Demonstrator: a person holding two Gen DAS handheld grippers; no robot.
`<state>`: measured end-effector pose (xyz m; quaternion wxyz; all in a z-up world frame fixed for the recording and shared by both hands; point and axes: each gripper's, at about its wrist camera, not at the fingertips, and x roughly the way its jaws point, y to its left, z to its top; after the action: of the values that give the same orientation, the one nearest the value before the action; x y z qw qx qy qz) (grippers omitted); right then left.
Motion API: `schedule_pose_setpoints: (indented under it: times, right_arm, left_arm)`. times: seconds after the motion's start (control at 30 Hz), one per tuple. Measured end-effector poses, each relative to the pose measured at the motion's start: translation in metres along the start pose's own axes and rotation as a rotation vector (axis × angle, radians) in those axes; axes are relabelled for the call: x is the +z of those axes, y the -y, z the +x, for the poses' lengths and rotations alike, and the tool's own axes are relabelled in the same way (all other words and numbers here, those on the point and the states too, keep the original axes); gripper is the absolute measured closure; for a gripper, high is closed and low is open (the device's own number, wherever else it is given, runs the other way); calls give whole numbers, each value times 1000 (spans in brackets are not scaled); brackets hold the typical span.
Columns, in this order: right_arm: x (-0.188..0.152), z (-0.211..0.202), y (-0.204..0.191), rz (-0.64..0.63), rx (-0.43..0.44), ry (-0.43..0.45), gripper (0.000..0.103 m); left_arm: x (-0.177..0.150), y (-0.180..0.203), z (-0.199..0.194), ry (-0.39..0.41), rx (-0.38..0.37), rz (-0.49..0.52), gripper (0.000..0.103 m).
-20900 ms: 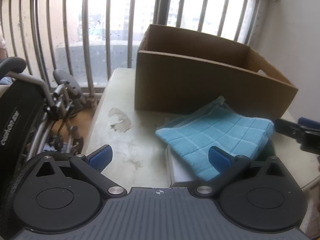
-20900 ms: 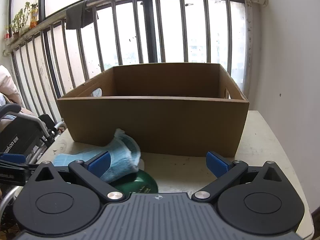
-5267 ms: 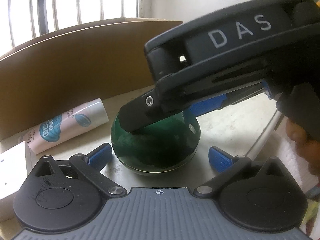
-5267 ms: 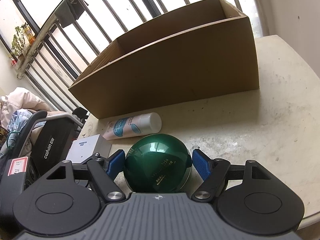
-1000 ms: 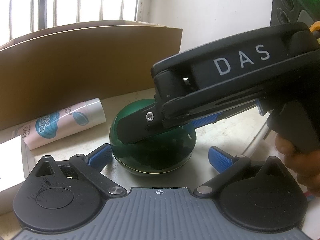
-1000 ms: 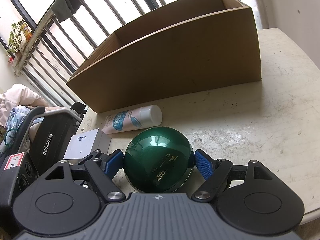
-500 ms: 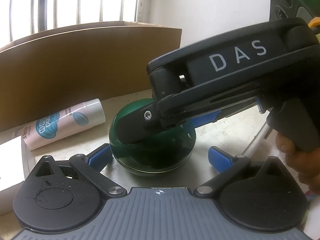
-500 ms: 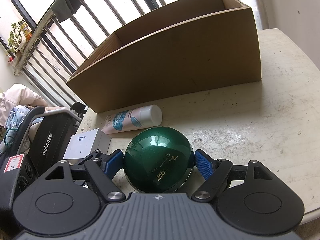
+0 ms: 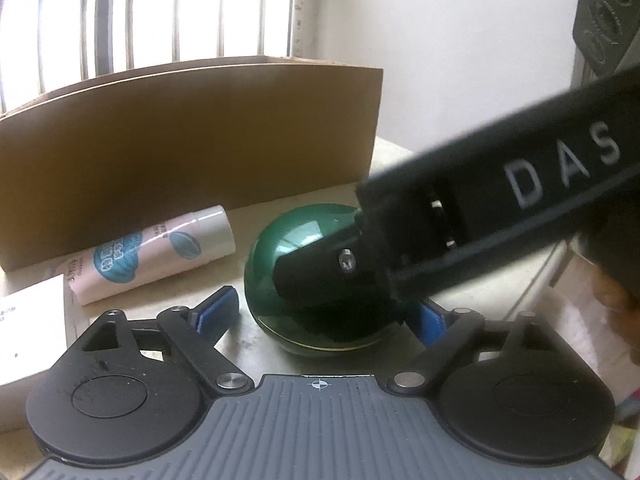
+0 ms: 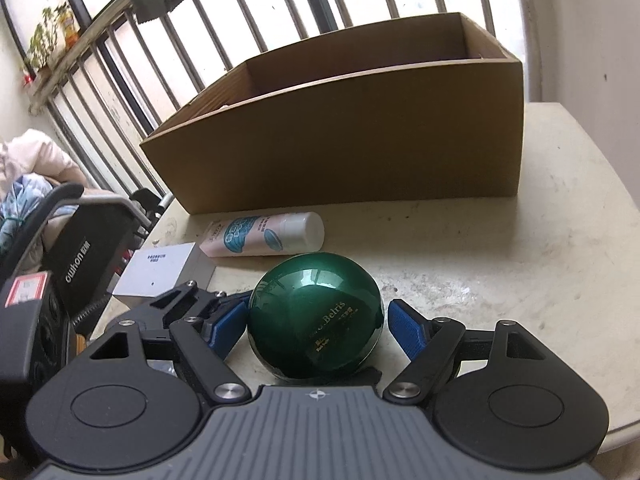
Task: Organize objects
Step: 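Lift the green ball with the right gripper while the left gripper steadies it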
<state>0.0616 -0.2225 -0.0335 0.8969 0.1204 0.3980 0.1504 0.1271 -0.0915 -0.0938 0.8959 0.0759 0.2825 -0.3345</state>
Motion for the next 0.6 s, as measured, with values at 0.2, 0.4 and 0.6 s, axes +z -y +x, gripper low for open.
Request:
schedule_pose_setpoints:
  times: [0.2, 0.4, 0.6]
  right_arm:
    - [3, 4, 2, 4, 18, -5, 21]
    - [3, 5, -1, -23, 21, -12, 21]
    - [3, 2, -6, -57, 18, -8, 22]
  left_arm:
    - [4, 5, 7, 7, 21, 41, 16]
    - [8, 2, 13, 17, 31, 32, 21]
    - [16, -5, 17, 4, 32, 6, 21]
